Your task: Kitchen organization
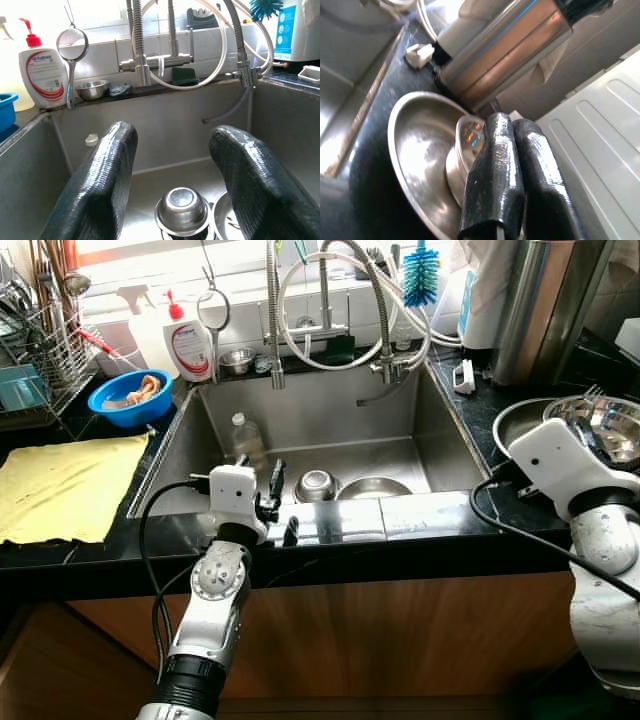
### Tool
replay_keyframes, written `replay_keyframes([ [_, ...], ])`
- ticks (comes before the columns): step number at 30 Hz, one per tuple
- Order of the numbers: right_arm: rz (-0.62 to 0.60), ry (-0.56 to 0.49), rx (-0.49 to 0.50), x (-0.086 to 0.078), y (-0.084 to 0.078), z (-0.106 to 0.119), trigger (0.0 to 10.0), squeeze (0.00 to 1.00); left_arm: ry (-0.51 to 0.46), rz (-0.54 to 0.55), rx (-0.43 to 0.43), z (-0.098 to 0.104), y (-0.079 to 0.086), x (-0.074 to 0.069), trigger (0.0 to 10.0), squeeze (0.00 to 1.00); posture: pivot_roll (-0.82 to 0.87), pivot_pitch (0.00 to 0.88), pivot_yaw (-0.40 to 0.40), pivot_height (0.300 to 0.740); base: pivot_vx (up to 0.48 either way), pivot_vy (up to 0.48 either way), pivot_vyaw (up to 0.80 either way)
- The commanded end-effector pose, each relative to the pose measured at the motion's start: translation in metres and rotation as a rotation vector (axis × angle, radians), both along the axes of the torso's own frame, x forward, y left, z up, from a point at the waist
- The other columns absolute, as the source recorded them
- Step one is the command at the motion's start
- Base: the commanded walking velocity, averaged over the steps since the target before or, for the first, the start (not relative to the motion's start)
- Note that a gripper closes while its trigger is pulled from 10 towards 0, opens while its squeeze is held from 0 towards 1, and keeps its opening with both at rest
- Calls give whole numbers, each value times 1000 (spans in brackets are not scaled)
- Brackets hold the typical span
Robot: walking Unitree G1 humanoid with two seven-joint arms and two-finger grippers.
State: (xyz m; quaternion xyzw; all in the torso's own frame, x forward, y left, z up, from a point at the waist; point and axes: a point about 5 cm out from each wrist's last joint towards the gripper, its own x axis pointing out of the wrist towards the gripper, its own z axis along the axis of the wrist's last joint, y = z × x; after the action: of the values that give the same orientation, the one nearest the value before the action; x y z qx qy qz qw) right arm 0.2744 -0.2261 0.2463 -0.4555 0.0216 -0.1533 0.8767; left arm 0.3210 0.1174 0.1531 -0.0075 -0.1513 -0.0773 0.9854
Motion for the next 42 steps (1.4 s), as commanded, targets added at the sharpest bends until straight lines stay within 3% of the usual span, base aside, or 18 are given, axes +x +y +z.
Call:
replay_keyframes([
  [1,36,-60,55,0,5,10,10000,0,-4,16,8,0,5,0,10000,0,-282,0,118,740,0,0,0],
  [6,152,-94,175,6,19,10,10000,0,-5,17,8,0,6,0,10000,0,-283,0,118,740,0,0,0],
  [7,212,-104,272,10,26,11,10000,0,-6,17,8,0,5,0,10000,0,-283,0,118,740,0,0,0],
  [8,212,-104,272,10,26,11,10000,0,-6,17,8,0,5,0,10000,0,-283,0,118,740,0,0,0],
  [9,283,-108,372,15,34,13,10000,0,-8,18,8,1,5,1,10000,0,-283,0,118,740,0,0,0],
  [13,399,-127,578,22,45,18,10000,0,-11,20,9,1,6,1,10000,0,-280,0,121,740,0,0,0],
  [21,559,-132,683,39,55,37,10000,0,-24,8,35,3,3,1,10000,0,-276,0,119,740,0,0,0],
  [25,621,-9,777,48,63,22,10000,0,-51,-20,82,6,-3,-1,10000,0,-262,0,117,740,0,0,0],
  [30,634,50,822,52,66,10,10000,0,-54,-24,86,7,-3,-1,10000,0,-260,0,122,740,0,0,0],
  [35,608,153,882,56,62,-20,10000,0,-63,-32,96,9,-3,-1,10000,0,-259,0,128,740,0,0,0],
  [42,456,198,929,60,42,-47,10000,0,-64,-39,100,9,-5,-2,10000,0,-260,0,131,740,0,0,0],
])
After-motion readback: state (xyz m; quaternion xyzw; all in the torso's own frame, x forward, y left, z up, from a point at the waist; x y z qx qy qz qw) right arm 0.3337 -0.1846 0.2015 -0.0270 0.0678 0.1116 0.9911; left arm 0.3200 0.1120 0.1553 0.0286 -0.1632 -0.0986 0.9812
